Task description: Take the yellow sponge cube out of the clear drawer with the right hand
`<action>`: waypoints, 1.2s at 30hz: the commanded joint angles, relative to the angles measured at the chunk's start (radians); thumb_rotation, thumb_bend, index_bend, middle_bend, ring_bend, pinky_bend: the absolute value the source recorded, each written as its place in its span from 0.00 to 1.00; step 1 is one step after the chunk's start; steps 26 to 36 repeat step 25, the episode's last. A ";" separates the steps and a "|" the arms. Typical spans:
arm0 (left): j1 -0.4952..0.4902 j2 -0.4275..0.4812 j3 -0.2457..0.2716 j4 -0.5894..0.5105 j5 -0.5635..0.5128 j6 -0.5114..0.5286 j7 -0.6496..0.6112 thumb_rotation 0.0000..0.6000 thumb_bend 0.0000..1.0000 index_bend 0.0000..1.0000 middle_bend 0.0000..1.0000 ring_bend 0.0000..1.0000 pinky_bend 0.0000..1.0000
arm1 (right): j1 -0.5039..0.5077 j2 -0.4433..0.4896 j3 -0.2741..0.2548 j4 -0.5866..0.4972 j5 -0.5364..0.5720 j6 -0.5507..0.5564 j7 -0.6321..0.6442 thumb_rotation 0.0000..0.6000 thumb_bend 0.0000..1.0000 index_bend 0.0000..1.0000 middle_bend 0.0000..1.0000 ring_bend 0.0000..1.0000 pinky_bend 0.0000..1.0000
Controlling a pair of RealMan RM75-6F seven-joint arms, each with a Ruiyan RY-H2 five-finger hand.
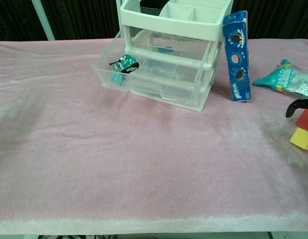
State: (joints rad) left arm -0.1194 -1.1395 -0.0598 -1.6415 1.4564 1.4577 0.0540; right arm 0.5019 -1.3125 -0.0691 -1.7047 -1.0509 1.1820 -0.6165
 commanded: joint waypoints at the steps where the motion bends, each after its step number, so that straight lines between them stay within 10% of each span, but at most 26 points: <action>1: 0.000 -0.001 0.000 0.000 0.000 0.000 0.000 1.00 0.00 0.00 0.00 0.00 0.00 | -0.006 0.002 -0.003 -0.001 -0.005 0.005 -0.012 1.00 0.17 0.20 1.00 0.98 0.92; 9: 0.002 0.001 0.000 0.001 0.001 0.004 -0.003 1.00 0.00 0.00 0.00 0.00 0.00 | -0.047 0.063 -0.023 -0.034 -0.101 0.095 -0.024 1.00 0.17 0.09 0.86 0.87 0.80; 17: 0.003 0.000 0.000 0.002 0.006 0.009 0.000 1.00 0.00 0.00 0.00 0.00 0.00 | -0.196 0.236 -0.099 -0.090 -0.331 0.342 0.119 1.00 0.16 0.00 0.15 0.16 0.23; 20: 0.005 -0.001 0.000 0.005 0.009 0.015 0.004 1.00 0.00 0.00 0.00 0.00 0.00 | -0.258 0.279 -0.123 -0.055 -0.384 0.414 0.217 1.00 0.11 0.00 0.01 0.01 0.16; 36: 0.009 -0.002 0.000 0.010 0.012 0.023 0.005 1.00 0.00 0.00 0.00 0.00 0.00 | -0.334 0.272 -0.119 0.050 -0.429 0.503 0.359 1.00 0.06 0.00 0.00 0.00 0.14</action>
